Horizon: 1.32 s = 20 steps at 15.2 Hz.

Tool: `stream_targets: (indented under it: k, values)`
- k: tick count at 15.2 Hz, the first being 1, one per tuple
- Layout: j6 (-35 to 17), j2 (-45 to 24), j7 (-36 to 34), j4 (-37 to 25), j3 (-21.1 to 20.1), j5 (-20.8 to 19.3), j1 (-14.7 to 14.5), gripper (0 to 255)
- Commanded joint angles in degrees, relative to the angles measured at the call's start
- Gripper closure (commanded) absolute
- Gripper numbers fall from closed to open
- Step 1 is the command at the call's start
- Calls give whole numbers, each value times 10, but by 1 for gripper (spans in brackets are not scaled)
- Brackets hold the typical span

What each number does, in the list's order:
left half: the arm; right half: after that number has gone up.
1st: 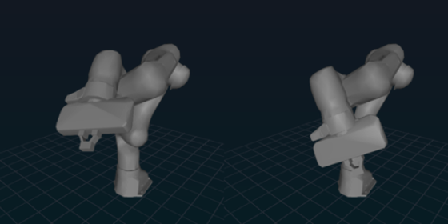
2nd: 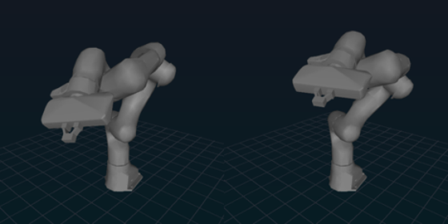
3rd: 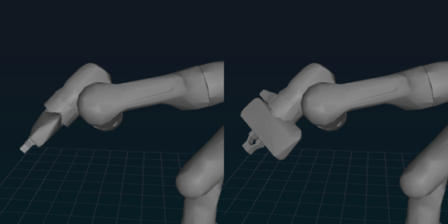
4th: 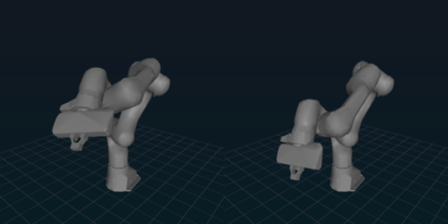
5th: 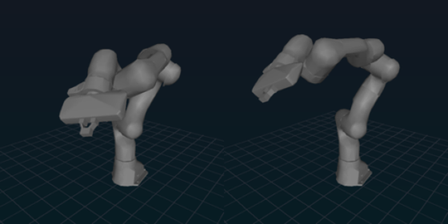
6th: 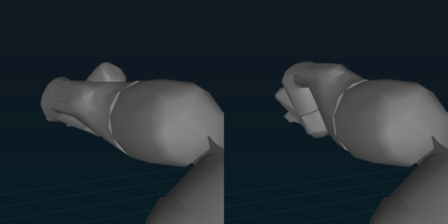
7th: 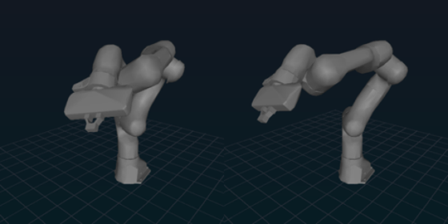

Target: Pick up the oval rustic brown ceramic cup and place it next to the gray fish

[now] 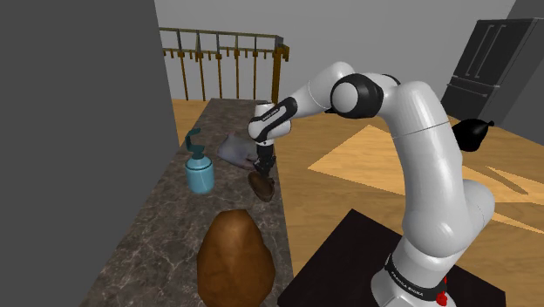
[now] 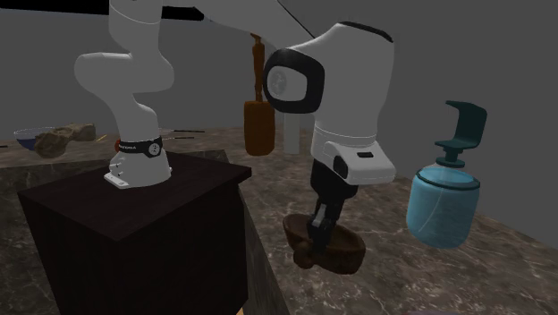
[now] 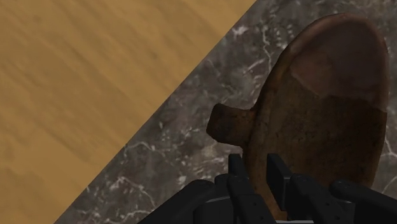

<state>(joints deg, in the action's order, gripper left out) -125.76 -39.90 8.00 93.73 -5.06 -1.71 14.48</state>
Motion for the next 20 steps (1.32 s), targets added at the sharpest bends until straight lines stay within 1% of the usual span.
stream_targets:
  k: [1,5,6,11,15,20]
  values:
    - [-1,-3,0,1,0,0,-1,255]
    - [-1,-3,0,1,0,0,-1,255]
    - [-1,-2,0,2,0,0,-1,0]
    - [-1,-3,0,1,0,0,-1,0]
    - [56,32,1,-21,-2,3,1,0]
    - [56,32,1,-21,-2,3,1,0]
